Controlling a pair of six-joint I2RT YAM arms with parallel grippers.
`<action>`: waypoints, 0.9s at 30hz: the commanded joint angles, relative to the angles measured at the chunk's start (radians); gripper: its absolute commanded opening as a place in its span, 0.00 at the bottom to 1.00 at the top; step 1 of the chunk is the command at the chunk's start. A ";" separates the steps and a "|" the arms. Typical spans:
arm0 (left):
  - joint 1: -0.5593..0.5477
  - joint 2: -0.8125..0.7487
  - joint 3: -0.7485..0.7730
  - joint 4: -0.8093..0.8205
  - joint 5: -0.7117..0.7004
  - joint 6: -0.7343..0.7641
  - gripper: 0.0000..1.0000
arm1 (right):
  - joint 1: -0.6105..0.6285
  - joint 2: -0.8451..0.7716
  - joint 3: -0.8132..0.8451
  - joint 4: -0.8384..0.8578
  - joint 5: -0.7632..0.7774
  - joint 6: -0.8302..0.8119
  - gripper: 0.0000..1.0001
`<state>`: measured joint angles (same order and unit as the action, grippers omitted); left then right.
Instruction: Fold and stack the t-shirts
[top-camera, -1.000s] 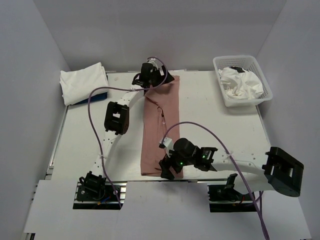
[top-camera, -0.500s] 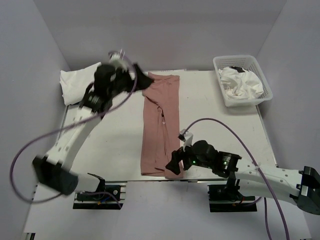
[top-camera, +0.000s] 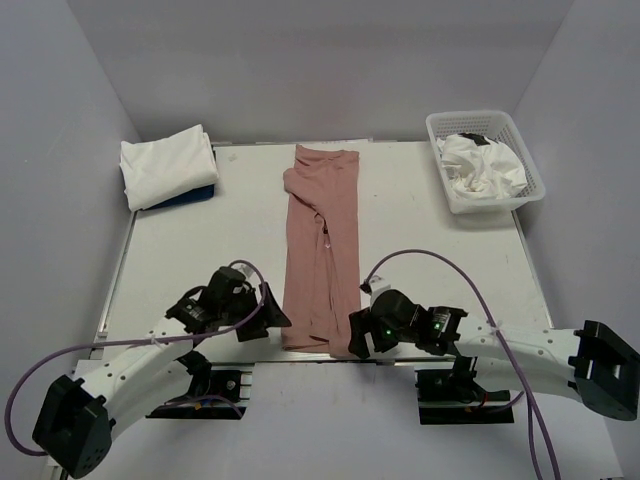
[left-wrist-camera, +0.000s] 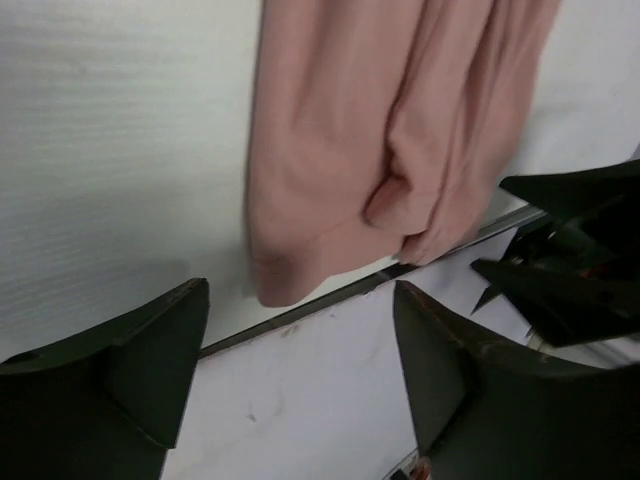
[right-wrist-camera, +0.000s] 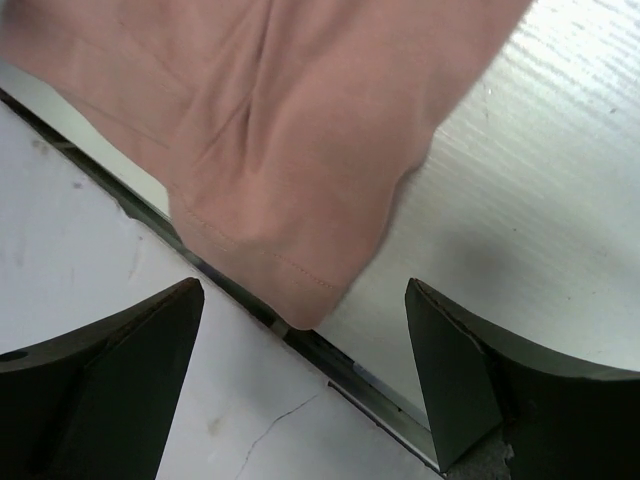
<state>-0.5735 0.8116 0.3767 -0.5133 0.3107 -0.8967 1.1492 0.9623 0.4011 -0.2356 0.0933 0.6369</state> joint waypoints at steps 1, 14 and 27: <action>-0.038 0.047 -0.050 0.079 0.044 -0.070 0.82 | -0.005 0.048 -0.008 0.044 -0.032 0.000 0.83; -0.192 0.363 0.031 0.134 -0.073 -0.079 0.40 | -0.014 0.128 -0.024 0.071 -0.083 0.021 0.48; -0.259 0.363 0.189 0.053 -0.173 -0.111 0.00 | -0.017 0.067 0.053 0.147 0.103 -0.016 0.00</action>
<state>-0.8288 1.1927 0.4957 -0.4278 0.1989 -1.0046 1.1381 1.0515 0.3805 -0.1314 0.0772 0.6224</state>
